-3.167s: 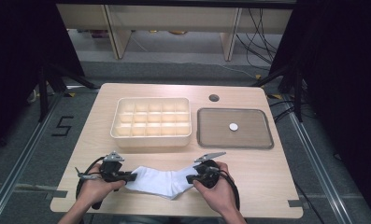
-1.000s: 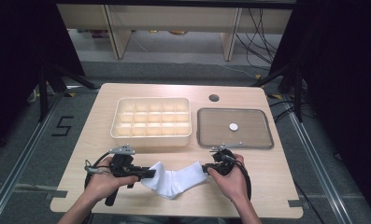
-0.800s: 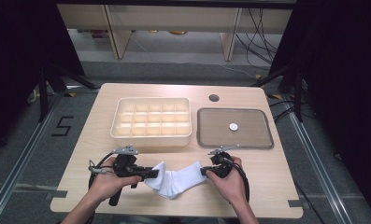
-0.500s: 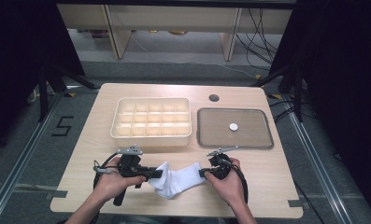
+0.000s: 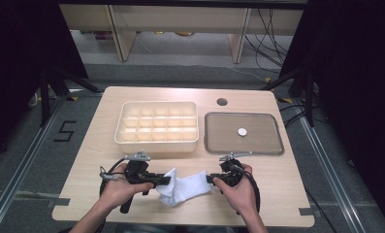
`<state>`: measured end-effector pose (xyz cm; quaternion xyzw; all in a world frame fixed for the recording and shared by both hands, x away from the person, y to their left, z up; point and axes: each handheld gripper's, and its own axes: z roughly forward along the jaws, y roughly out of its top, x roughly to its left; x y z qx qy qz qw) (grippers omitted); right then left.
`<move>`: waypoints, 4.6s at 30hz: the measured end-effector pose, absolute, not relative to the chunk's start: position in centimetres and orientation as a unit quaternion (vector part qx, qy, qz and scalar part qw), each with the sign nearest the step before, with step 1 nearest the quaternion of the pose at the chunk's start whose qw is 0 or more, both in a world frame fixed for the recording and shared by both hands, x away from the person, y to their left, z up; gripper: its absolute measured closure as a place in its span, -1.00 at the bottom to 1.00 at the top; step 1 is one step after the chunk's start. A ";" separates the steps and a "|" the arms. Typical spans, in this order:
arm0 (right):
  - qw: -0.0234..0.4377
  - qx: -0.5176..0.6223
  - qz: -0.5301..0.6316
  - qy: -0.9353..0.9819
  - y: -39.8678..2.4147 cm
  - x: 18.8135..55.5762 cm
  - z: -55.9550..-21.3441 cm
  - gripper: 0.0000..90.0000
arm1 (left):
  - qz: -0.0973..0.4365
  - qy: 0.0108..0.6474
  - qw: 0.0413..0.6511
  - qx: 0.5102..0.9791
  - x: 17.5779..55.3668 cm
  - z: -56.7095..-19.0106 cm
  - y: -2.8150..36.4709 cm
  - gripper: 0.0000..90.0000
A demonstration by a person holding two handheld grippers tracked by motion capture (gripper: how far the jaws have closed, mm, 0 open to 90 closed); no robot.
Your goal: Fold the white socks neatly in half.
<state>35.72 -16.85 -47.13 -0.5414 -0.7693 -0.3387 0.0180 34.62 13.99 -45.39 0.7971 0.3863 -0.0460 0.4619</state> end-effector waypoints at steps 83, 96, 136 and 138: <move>0.013 -0.495 -0.307 -0.813 -14.2 34.9 -49.5 1.00 | -0.013 0.358 0.444 0.821 35.2 -46.1 11.1 0.80; 0.012 -0.497 -0.301 -0.814 -13.5 34.9 -49.4 1.00 | -0.013 0.360 0.440 0.822 35.5 -46.3 11.1 0.80; 0.013 -0.487 -0.307 -0.818 -12.4 34.9 -49.6 1.00 | -0.022 0.359 0.420 0.833 35.5 -47.9 10.0 0.80; 0.015 -0.486 -0.307 -0.818 -12.4 34.9 -49.6 1.00 | -0.021 0.360 0.420 0.833 35.5 -47.9 10.0 0.80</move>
